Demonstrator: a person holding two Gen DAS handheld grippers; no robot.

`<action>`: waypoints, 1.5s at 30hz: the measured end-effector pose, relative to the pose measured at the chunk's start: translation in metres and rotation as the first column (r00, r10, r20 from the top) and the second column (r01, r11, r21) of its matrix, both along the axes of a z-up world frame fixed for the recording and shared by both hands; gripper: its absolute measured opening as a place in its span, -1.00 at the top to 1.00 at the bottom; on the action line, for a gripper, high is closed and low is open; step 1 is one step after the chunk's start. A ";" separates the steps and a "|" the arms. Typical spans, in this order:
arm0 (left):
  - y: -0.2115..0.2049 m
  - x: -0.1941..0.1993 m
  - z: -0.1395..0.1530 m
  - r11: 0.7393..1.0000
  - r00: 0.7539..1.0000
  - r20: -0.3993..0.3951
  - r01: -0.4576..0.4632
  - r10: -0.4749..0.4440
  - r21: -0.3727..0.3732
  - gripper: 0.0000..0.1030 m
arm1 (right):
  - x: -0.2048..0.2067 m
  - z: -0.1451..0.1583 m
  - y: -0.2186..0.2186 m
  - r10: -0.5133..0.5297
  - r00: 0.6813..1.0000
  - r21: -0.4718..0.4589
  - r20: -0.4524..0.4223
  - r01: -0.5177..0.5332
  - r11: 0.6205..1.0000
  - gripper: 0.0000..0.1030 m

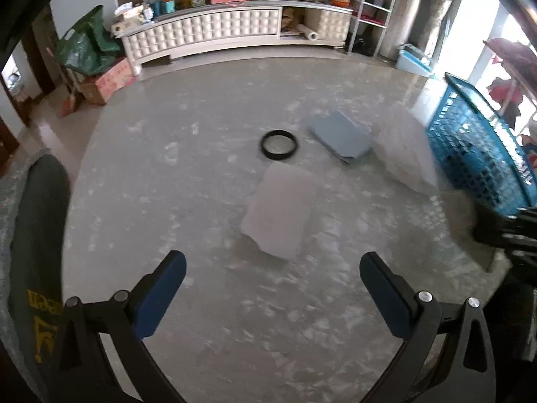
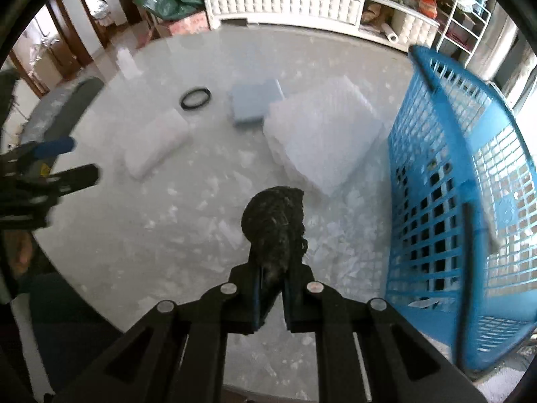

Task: Organize soft objects
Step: 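Carry black cloth into basket with right tool while left tool reaches white pad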

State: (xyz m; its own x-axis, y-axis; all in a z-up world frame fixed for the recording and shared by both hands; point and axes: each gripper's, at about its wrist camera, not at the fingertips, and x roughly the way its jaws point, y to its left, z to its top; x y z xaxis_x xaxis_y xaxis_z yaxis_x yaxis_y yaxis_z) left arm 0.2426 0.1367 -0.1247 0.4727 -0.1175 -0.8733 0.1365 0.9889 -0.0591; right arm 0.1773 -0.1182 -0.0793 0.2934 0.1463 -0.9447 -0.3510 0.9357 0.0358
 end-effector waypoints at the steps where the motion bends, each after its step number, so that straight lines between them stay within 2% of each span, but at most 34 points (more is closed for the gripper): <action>1: 0.001 0.003 -0.001 1.000 1.000 -0.004 -0.001 0.001 0.005 -0.99 | -0.002 0.006 -0.002 0.000 1.000 0.014 0.001 0.000 1.000 0.82; 3: 0.003 0.008 -0.001 0.999 0.999 0.002 0.032 -0.032 -0.014 -0.99 | 0.002 0.020 -0.010 0.004 1.000 0.038 0.010 -0.004 0.999 0.82; 7: 0.003 0.024 -0.012 0.996 0.997 -0.029 0.079 -0.078 0.039 -0.99 | 0.003 0.049 -0.021 -0.004 0.998 0.062 0.059 0.001 0.998 0.82; 12: -0.001 0.035 -0.019 0.990 0.992 -0.040 0.124 -0.122 0.070 -0.99 | 0.008 0.087 -0.040 -0.031 0.991 0.078 0.130 0.021 0.997 0.82; 15: -0.005 0.038 -0.023 0.984 0.986 -0.037 0.165 -0.162 0.068 -0.99 | 0.015 0.107 -0.052 -0.047 0.983 0.064 0.176 0.036 0.997 0.82; 21: -0.006 0.053 -0.034 0.967 0.970 -0.028 0.242 -0.240 0.082 -0.99 | 0.030 0.127 -0.082 -0.088 0.968 0.013 0.236 0.087 0.996 0.82; 25: -0.011 0.066 -0.047 0.949 0.954 -0.052 0.299 -0.295 0.100 -0.99 | 0.033 0.125 -0.100 -0.128 0.960 -0.009 0.249 0.135 0.991 0.82; 31: -0.014 0.084 -0.065 0.935 0.939 -0.088 0.339 -0.331 0.102 -0.99 | 0.034 0.121 -0.111 -0.161 0.951 -0.051 0.265 0.180 0.982 0.81; 39: -0.016 0.099 -0.078 0.931 0.933 -0.095 0.356 -0.348 0.081 -0.99 | 0.045 0.111 -0.115 -0.165 0.955 -0.104 0.248 0.195 0.975 0.81; 45: -0.018 0.111 -0.087 0.933 0.932 -0.117 0.353 -0.344 0.069 -0.99 | 0.068 0.084 -0.118 -0.163 0.967 -0.146 0.196 0.193 0.970 0.81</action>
State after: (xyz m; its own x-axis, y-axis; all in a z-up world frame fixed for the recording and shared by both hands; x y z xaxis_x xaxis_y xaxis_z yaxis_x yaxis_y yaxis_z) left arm 0.3538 0.1185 -0.2112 0.3241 -0.1799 -0.9288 0.4709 0.8822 -0.0065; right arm 0.2457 -0.2362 0.0044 0.4695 -0.0753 -0.8797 -0.1644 0.9715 -0.1709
